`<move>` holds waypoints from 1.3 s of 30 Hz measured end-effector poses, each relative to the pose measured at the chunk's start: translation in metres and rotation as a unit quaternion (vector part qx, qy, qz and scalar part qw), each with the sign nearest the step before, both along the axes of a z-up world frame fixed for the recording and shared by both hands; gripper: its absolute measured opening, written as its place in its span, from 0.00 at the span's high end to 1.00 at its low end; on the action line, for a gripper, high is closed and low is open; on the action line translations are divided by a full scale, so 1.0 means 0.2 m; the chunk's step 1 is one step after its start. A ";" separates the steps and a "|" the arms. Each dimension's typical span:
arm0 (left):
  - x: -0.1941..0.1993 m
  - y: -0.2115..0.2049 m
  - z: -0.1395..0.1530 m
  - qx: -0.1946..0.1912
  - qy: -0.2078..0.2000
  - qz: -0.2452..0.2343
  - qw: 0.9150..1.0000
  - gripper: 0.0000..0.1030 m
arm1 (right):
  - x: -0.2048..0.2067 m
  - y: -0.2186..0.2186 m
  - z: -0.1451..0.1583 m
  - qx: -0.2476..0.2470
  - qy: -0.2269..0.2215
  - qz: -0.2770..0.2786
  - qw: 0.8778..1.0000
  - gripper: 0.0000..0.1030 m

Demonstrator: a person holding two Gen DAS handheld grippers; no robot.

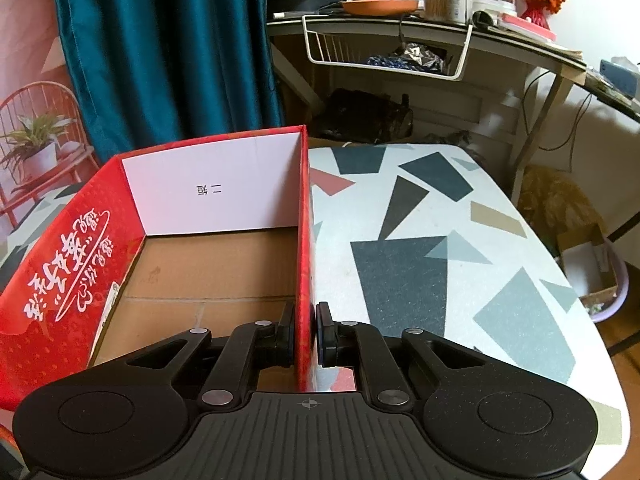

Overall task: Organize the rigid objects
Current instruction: 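Move the left tool toward the cluster of small items, then grasp the clear cotton-swab case with the left gripper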

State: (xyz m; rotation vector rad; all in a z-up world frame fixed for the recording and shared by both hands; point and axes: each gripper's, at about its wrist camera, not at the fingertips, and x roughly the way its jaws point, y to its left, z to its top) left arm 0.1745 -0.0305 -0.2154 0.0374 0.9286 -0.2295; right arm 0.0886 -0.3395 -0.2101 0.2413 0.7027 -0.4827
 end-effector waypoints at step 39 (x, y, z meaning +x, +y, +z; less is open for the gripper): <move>0.08 0.08 -0.09 -0.016 0.028 0.008 0.999 0.73 | 0.00 0.01 0.00 -0.005 -0.002 -0.003 1.000 0.91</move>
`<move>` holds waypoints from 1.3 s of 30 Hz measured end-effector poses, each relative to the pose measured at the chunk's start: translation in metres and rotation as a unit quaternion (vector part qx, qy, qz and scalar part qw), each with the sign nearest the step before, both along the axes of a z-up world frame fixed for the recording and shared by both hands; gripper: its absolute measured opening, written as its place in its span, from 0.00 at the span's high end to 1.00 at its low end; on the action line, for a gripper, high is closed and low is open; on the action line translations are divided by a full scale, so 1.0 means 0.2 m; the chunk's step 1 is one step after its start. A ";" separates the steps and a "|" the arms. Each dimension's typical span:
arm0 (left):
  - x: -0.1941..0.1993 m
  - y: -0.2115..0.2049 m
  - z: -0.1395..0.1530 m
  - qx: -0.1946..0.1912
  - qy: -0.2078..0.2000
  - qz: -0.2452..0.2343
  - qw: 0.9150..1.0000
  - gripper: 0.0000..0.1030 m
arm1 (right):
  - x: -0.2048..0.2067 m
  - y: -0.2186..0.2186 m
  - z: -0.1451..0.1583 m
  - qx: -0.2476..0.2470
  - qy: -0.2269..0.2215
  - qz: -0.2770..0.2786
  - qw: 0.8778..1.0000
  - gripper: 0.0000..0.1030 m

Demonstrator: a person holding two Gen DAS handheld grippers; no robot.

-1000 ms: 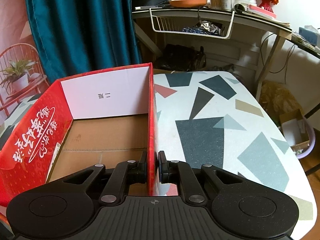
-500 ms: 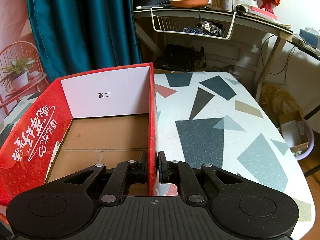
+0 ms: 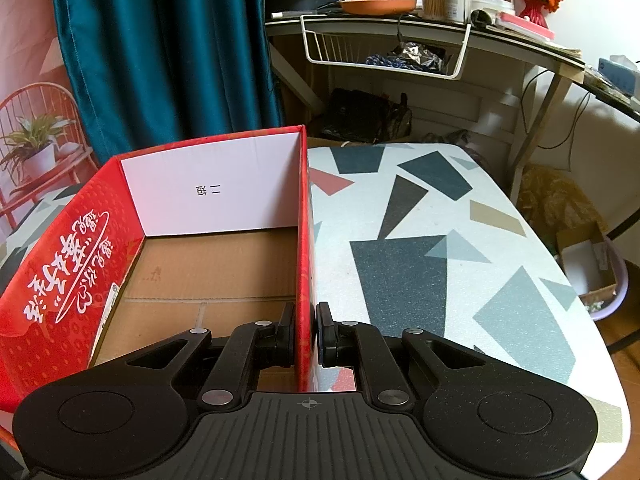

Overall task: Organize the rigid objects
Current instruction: 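Grasp the clear cotton-swab case with the left gripper, then carry the cotton-swab case with the left gripper over the red box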

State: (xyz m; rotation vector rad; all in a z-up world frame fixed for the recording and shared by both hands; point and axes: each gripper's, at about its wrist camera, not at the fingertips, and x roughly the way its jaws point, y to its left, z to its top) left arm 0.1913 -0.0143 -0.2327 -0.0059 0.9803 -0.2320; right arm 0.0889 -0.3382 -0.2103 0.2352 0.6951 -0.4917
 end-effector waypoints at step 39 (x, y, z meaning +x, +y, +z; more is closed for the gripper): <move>0.07 0.17 0.01 0.090 -0.047 -0.055 0.993 0.22 | 0.00 0.00 0.01 0.004 -0.003 0.001 1.000 0.91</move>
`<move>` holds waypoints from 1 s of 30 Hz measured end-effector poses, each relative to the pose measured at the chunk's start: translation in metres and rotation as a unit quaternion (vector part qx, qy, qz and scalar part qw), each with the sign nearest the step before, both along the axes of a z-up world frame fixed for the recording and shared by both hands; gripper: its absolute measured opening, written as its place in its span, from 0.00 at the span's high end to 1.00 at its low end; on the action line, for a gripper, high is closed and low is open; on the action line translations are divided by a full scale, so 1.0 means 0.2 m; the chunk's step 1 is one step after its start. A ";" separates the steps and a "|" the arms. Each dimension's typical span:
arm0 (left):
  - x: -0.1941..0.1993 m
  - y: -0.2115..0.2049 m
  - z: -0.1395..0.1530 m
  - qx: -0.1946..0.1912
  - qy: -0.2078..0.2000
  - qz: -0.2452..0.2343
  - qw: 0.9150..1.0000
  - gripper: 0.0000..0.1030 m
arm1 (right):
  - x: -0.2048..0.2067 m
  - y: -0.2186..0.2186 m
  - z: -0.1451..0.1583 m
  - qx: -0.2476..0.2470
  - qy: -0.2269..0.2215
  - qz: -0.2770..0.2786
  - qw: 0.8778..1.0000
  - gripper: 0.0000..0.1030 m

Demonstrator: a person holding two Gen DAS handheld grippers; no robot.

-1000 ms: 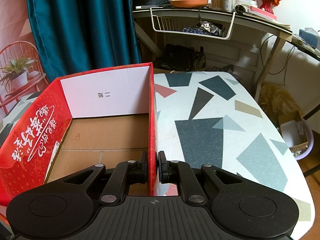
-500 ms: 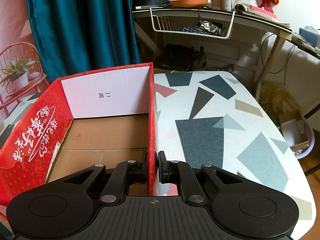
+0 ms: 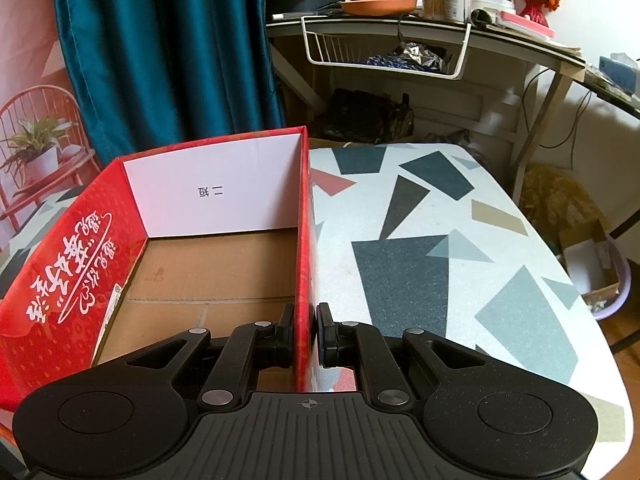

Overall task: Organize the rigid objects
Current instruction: 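Carry the cotton-swab case with the left gripper over the red box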

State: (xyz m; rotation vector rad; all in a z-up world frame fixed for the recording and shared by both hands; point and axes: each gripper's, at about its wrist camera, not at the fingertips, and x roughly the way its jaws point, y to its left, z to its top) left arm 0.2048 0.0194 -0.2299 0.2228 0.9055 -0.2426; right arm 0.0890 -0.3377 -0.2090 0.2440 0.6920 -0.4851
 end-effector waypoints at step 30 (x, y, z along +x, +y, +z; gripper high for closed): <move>-0.02 -0.06 0.04 -0.047 -0.019 0.004 0.999 0.47 | -0.01 0.00 0.02 -0.007 0.018 0.017 1.000 0.91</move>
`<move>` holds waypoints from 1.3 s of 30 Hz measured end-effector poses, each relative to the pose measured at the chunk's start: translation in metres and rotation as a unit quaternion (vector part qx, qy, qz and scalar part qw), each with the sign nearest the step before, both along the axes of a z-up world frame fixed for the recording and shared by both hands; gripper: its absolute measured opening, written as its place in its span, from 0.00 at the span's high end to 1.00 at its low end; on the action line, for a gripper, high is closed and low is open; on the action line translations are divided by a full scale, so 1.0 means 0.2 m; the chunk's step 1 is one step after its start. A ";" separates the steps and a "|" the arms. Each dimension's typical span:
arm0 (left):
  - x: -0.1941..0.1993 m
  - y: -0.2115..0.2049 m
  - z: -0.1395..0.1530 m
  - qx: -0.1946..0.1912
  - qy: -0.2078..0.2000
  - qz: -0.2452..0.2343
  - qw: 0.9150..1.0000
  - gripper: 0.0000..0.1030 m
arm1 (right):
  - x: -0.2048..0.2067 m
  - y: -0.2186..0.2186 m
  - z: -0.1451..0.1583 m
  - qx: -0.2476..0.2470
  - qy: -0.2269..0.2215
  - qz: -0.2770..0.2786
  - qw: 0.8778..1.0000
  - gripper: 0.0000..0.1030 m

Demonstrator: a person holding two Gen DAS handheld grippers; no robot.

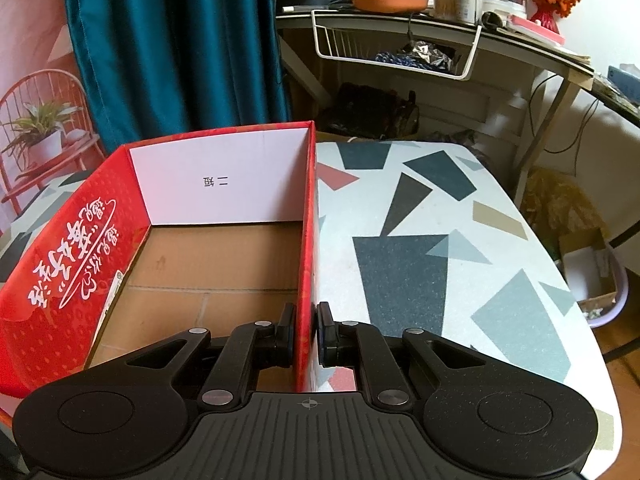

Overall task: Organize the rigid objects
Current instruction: 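Carry the cotton-swab case with the left gripper over the red box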

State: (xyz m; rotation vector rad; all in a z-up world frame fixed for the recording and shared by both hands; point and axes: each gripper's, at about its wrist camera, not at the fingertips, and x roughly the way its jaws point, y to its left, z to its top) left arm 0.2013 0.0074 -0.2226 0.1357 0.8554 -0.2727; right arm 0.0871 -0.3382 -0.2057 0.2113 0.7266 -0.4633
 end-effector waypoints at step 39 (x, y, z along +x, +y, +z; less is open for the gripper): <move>0.43 -0.82 0.27 -0.002 -0.060 -0.168 0.984 0.47 | 0.00 -0.04 0.00 0.005 0.001 0.041 0.999 0.88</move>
